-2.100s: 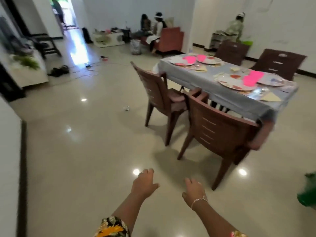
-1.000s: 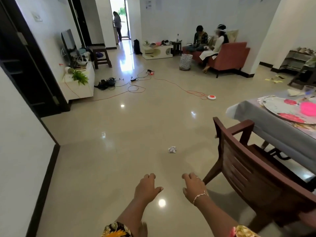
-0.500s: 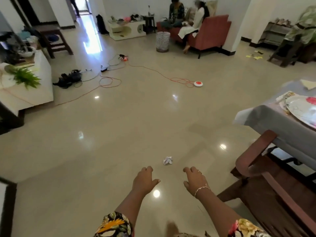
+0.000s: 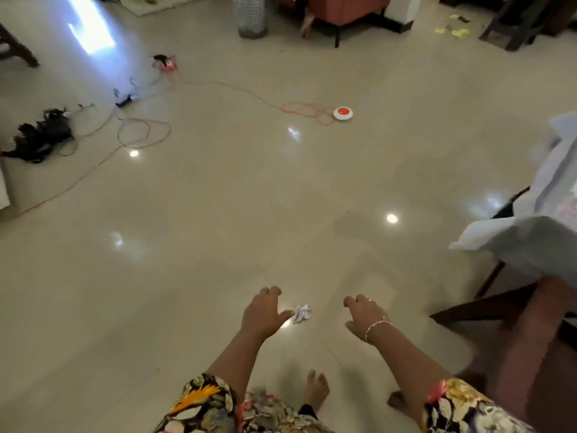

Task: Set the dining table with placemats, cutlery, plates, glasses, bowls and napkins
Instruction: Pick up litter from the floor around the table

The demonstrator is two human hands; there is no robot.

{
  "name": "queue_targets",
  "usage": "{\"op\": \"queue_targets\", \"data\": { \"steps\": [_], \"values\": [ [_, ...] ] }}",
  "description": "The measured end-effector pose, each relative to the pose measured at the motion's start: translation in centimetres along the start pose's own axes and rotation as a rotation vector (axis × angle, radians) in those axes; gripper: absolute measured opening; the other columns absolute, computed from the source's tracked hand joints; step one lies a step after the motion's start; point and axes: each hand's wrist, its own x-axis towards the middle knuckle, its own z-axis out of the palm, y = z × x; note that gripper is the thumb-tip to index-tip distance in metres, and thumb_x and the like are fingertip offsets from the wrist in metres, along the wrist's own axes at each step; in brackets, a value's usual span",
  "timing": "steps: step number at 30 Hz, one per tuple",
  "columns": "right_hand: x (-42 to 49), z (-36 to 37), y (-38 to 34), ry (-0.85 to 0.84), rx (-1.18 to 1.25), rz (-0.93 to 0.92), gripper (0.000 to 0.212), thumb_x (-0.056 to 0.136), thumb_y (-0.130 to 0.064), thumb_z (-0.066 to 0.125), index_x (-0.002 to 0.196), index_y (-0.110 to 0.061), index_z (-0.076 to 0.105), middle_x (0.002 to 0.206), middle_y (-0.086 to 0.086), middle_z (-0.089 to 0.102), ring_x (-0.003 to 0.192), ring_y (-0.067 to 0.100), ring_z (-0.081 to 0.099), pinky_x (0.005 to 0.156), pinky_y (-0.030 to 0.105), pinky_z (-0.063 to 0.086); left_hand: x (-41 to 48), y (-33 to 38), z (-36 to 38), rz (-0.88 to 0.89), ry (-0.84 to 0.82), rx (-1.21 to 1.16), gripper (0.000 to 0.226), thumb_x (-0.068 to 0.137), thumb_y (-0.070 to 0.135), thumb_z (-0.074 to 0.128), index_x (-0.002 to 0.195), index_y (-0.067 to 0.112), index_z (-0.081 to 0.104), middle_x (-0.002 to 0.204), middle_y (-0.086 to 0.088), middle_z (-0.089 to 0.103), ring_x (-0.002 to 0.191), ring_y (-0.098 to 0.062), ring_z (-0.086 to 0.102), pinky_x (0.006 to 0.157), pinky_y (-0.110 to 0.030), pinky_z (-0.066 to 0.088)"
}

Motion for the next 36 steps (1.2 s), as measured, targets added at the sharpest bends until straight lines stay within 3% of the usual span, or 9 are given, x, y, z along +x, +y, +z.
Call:
{"op": "queue_targets", "data": {
  "steps": [7,12,15,18,22,24,28,32,36],
  "values": [
    [14.2,2.7,-0.5,-0.083,-0.054,-0.017,0.045,0.089,-0.017,0.048,0.133,-0.018,0.036,0.130,0.007,0.042,0.117,0.027,0.046,0.094,0.035,0.041,13.1,-3.5,5.8,-0.106,-0.097,-0.250,0.071,0.078,0.055,0.057,0.134,0.013,0.043,0.135,-0.007,0.045,0.125,-0.022,0.044,0.100,-0.031,0.040],
    [27.7,12.8,-1.4,-0.177,-0.099,-0.091,0.048,0.087,-0.011,0.048,0.133,-0.017,0.039,0.129,0.009,0.044,0.120,0.028,0.046,0.094,0.035,0.039,23.1,-7.0,13.8,-0.110,-0.113,-0.314,0.062,0.091,0.027,0.059,0.143,0.008,0.029,0.145,-0.006,0.032,0.123,-0.017,0.046,0.097,-0.033,0.044],
    [35.0,19.2,-2.2,-0.082,-0.135,-0.187,0.049,0.057,-0.009,0.078,0.104,-0.014,0.065,0.100,0.011,0.064,0.081,0.030,0.065,0.066,0.036,0.052,27.1,-8.9,17.4,-0.130,-0.100,-0.402,0.059,0.088,0.026,0.061,0.140,0.018,0.034,0.128,-0.004,0.048,0.116,-0.020,0.051,0.094,-0.033,0.045],
    [40.9,26.6,-2.6,-0.101,-0.259,-0.231,0.052,0.032,-0.018,0.086,0.083,-0.018,0.073,0.082,0.007,0.070,0.063,0.024,0.067,0.048,0.028,0.049,29.8,-10.7,20.5,-0.155,-0.083,-0.465,0.050,0.080,0.036,0.055,0.122,0.042,0.027,0.121,0.017,0.046,0.108,-0.018,0.056,0.091,-0.034,0.048],
    [45.8,33.6,-2.2,-0.196,-0.359,-0.253,0.047,0.039,-0.020,0.085,0.084,-0.022,0.069,0.099,0.011,0.066,0.087,0.034,0.067,0.063,0.043,0.051,32.2,-11.7,22.4,-0.236,0.015,-0.598,0.042,0.077,0.039,0.055,0.117,0.043,0.047,0.104,0.058,0.030,0.102,-0.015,0.058,0.090,-0.036,0.049],
    [47.4,35.8,-2.2,-0.211,-0.323,-0.253,0.049,0.039,-0.018,0.085,0.084,-0.025,0.068,0.106,0.014,0.059,0.091,0.036,0.065,0.062,0.044,0.049,33.1,-11.7,22.8,-0.266,0.016,-0.630,0.038,0.078,0.038,0.058,0.108,0.052,0.038,0.103,0.041,0.044,0.100,-0.007,0.057,0.089,-0.027,0.048],
    [49.0,38.1,-2.1,-0.169,-0.274,-0.262,0.039,0.085,-0.018,0.059,0.121,-0.029,0.047,0.137,0.011,0.032,0.124,0.034,0.044,0.082,0.043,0.045,33.5,-12.2,24.1,-0.363,-0.034,-0.701,0.032,0.087,0.028,0.065,0.091,0.050,0.043,0.098,0.019,0.054,0.095,-0.002,0.057,0.082,-0.020,0.048],
    [48.9,36.3,-2.5,-0.128,-0.191,-0.231,0.031,0.053,-0.017,0.086,0.077,-0.015,0.066,0.088,0.013,0.060,0.073,0.030,0.062,0.064,0.037,0.052,33.3,-12.1,25.0,-0.424,-0.100,-0.698,0.019,0.087,0.029,0.064,0.102,0.029,0.054,0.099,0.012,0.058,0.093,-0.002,0.056,0.077,-0.014,0.043],
    [45.2,31.7,-1.5,-0.097,-0.097,-0.187,0.031,0.047,-0.007,0.085,0.069,-0.016,0.064,0.077,0.011,0.058,0.071,0.033,0.061,0.053,0.034,0.049,32.5,-11.9,25.0,-0.408,-0.160,-0.610,0.027,0.088,0.025,0.063,0.113,0.019,0.056,0.106,0.007,0.059,0.096,-0.005,0.054,0.079,-0.017,0.041]
  ]
}}
